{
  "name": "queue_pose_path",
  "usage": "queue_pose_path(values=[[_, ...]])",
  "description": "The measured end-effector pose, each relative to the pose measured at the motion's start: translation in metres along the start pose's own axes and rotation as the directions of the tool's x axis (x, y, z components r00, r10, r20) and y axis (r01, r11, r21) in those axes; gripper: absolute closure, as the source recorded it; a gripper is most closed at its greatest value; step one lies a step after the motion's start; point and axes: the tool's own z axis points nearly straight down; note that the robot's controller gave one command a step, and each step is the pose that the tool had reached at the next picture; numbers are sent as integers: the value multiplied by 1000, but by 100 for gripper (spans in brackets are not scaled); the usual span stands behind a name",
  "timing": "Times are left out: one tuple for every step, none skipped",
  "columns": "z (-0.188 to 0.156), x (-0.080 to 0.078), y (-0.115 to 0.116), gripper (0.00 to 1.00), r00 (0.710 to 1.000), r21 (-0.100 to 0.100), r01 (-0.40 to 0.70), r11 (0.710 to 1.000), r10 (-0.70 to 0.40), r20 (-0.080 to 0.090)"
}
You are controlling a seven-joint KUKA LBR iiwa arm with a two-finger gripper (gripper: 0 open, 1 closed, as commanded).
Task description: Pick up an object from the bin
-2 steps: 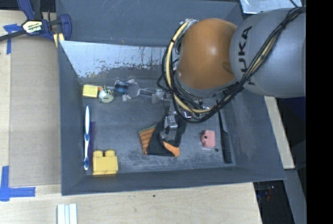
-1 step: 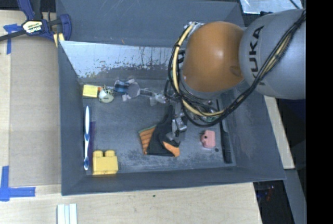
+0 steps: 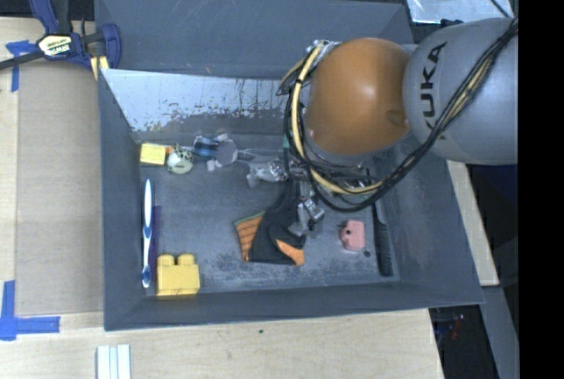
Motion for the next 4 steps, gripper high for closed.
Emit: queue_pose_path(values=[[75, 0, -5, 0, 997, 3, 77, 997, -77, 11], [70, -10, -9, 100, 869, 17, 494, 869, -495, 15], [69, -10, -9, 100, 869, 17, 494, 869, -494, 15], [56, -10, -9, 100, 870, 17, 493, 870, -493, 16]])
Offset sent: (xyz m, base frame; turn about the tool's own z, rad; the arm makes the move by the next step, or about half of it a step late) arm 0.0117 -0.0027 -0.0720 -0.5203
